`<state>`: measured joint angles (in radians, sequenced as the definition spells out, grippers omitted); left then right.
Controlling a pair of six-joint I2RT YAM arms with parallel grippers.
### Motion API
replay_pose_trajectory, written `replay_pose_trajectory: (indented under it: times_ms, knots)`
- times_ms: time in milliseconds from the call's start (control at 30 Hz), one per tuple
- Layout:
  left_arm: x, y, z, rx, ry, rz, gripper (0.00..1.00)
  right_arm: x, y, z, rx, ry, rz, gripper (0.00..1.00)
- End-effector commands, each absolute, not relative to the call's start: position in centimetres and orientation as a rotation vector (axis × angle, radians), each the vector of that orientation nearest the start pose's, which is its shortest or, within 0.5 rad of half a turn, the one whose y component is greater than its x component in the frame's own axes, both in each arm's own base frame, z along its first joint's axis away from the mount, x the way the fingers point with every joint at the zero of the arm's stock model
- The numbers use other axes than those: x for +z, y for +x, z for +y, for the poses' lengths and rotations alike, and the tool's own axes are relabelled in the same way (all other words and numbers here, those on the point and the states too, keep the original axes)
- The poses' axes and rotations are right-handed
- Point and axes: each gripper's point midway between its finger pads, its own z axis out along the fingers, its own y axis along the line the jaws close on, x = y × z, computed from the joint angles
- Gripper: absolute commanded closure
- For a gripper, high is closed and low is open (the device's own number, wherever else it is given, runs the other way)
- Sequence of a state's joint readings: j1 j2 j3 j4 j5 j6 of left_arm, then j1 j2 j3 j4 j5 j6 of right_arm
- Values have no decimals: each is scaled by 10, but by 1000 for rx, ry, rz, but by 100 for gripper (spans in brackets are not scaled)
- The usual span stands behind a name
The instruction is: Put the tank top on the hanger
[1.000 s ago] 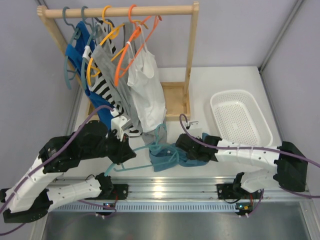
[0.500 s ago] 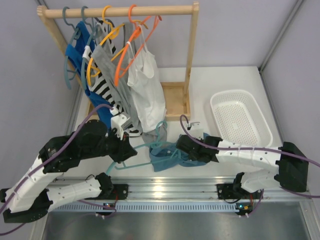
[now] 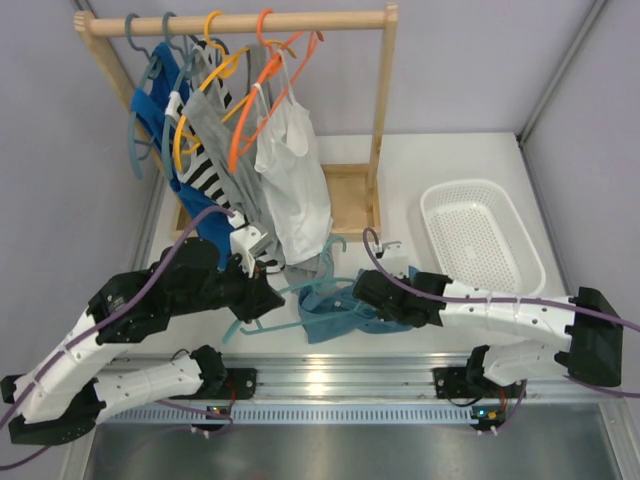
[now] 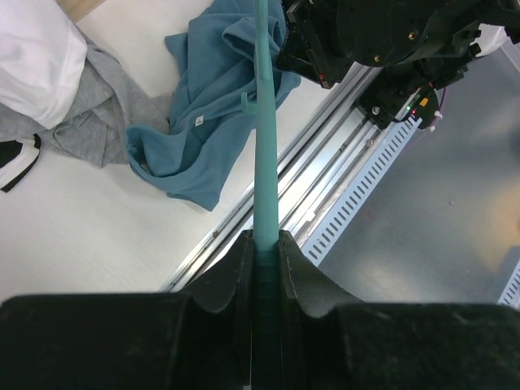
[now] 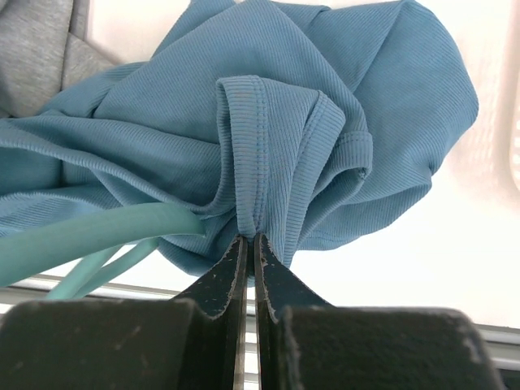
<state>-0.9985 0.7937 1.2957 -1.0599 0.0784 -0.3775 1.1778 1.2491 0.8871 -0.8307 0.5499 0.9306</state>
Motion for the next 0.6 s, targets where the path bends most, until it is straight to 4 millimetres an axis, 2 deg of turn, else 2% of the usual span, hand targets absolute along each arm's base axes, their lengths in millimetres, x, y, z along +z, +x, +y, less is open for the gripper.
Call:
replay_pose_trajectory:
  times_ms: [0, 167, 333, 500, 567]
  knots:
    - [321, 91, -205, -933, 753, 2047, 100, 128, 161, 218, 128, -132, 2418, 100]
    - [316, 91, -208, -960, 739, 2034, 100, 138, 163, 217, 131, -120, 2396, 100]
    - [303, 92, -218, -997, 724, 2038, 100, 144, 163, 218, 152, -114, 2386, 100]
    - [310, 94, -223, -1046, 697, 1956, 100, 151, 163, 217, 158, -114, 2373, 100]
    - [307, 96, -221, -1036, 687, 1953, 100, 157, 165, 217, 167, -105, 2361, 100]
